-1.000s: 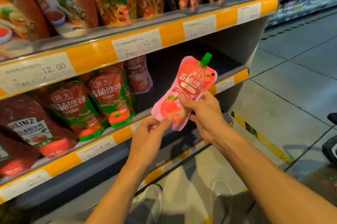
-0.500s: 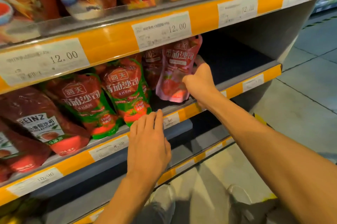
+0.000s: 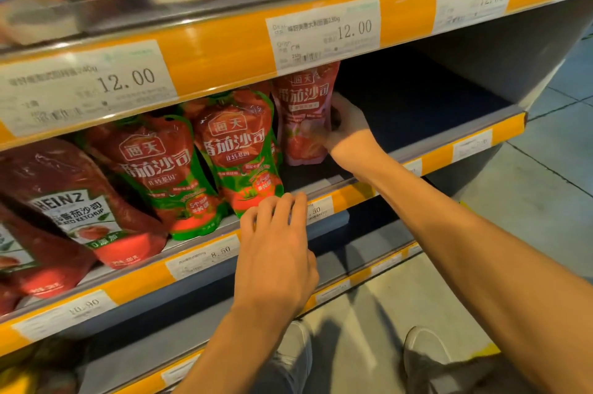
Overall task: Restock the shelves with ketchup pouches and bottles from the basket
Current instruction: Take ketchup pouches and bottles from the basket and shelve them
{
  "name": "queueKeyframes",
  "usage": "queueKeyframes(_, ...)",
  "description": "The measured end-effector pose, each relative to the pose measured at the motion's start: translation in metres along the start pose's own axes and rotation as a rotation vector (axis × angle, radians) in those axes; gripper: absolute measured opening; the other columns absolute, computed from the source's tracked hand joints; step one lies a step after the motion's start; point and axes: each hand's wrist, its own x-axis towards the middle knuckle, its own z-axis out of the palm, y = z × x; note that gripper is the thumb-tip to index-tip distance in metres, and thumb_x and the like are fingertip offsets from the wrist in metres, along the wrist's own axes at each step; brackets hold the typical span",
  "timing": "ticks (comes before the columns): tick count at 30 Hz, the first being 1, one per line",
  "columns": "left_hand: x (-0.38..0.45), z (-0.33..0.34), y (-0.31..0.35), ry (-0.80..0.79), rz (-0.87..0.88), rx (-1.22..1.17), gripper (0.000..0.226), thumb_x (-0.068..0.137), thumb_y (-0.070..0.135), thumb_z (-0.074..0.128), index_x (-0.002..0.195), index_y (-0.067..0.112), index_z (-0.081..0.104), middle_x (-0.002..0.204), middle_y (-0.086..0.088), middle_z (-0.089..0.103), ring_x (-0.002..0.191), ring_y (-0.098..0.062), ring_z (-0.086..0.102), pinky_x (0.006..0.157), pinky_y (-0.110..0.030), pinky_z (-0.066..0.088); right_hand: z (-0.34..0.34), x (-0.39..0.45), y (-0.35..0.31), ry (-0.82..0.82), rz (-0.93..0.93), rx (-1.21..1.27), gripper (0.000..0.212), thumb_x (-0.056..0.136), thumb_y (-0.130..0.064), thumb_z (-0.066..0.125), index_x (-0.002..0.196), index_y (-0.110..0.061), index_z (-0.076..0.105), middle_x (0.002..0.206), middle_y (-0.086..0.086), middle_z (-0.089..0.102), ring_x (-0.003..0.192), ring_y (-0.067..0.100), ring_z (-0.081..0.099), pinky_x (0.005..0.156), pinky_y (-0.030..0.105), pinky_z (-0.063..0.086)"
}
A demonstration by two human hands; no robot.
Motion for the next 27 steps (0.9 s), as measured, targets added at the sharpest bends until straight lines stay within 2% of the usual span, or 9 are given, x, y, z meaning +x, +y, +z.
queueKeyframes(1,0.000,-0.001,-0.002,0.004,0.004,-0.007,0.072,0.080,0.028,0.069,0.146,0.015,0.043,0.142,-0.001,0.049,0.128,-0.026,0.042,0.109,-0.044,0.035,0.000,0.000,0.001,-0.023,0.012,-0.028,0.047,0.085,-0.008,0.078,0.126,-0.005,0.056,0.100,-0.013,0.061,0.093,-0.005,0.057,0.072,0.001,0.046)
queueKeyframes(3,0.001,-0.002,-0.006,0.015,0.013,-0.025,0.068,0.078,0.023,0.072,0.142,0.014,0.050,0.137,-0.001,0.055,0.122,-0.026,0.048,0.103,-0.044,0.039,0.000,-0.001,0.005,-0.061,0.070,-0.061,0.053,0.085,-0.006,0.078,0.132,-0.007,0.053,0.102,-0.015,0.059,0.096,-0.002,0.055,0.072,-0.001,0.045)
queueKeyframes(6,0.001,-0.002,-0.011,0.038,0.030,-0.043,0.066,0.076,0.019,0.076,0.138,0.013,0.054,0.132,0.000,0.059,0.116,-0.025,0.051,0.098,-0.044,0.043,-0.001,-0.003,0.012,-0.020,0.072,-0.158,0.058,0.081,-0.007,0.081,0.132,-0.008,0.053,0.119,0.000,0.065,0.113,0.015,0.060,0.091,0.021,0.052)
queueKeyframes(7,0.001,-0.001,-0.011,0.049,0.035,-0.046,0.065,0.077,0.020,0.076,0.138,0.013,0.054,0.132,0.000,0.060,0.116,-0.024,0.051,0.097,-0.043,0.044,-0.001,-0.003,0.014,0.000,0.062,-0.185,0.055,0.081,-0.009,0.082,0.129,-0.009,0.055,0.117,0.001,0.066,0.112,0.016,0.061,0.090,0.021,0.052)
queueKeyframes(10,0.000,0.002,-0.013,0.088,0.043,-0.062,0.061,0.084,0.032,0.073,0.139,0.015,0.053,0.132,0.002,0.059,0.117,-0.023,0.050,0.098,-0.043,0.043,0.000,0.001,0.016,0.053,0.019,-0.319,0.046,0.081,-0.023,0.083,0.121,-0.012,0.062,0.106,-0.005,0.066,0.097,0.010,0.059,0.068,0.006,0.042)
queueKeyframes(15,-0.001,0.007,-0.017,0.136,0.063,-0.093,0.052,0.094,0.045,0.055,0.138,0.017,0.053,0.131,0.006,0.058,0.118,-0.019,0.046,0.100,-0.038,0.033,0.004,0.010,0.021,0.079,0.007,-0.382,0.046,0.081,-0.030,0.083,0.120,-0.014,0.064,0.113,0.002,0.071,0.103,0.018,0.064,0.079,0.025,0.045)
queueKeyframes(22,0.000,0.009,-0.018,0.164,0.065,-0.106,0.052,0.094,0.049,0.045,0.136,0.019,0.054,0.130,0.007,0.059,0.117,-0.017,0.046,0.098,-0.035,0.029,0.013,0.019,0.023,0.044,0.021,-0.373,0.045,0.082,-0.031,0.082,0.121,-0.018,0.063,0.108,-0.005,0.068,0.097,0.011,0.060,0.063,0.009,0.037)
queueKeyframes(24,0.000,0.008,-0.016,0.158,0.061,-0.110,0.052,0.094,0.050,0.044,0.135,0.019,0.054,0.130,0.006,0.059,0.118,-0.017,0.046,0.098,-0.036,0.031,0.012,0.018,0.023,0.037,0.033,-0.384,0.048,0.081,-0.035,0.083,0.120,-0.018,0.062,0.103,-0.007,0.065,0.095,0.012,0.061,0.065,0.014,0.041)
queueKeyframes(27,0.001,0.005,-0.012,0.157,0.034,-0.100,0.051,0.093,0.050,0.047,0.132,0.018,0.057,0.127,0.005,0.060,0.116,-0.017,0.049,0.097,-0.039,0.038,0.007,0.011,0.020,0.045,0.075,-0.406,0.057,0.078,-0.038,0.085,0.123,-0.014,0.060,0.107,-0.001,0.068,0.099,0.018,0.065,0.079,0.030,0.053)
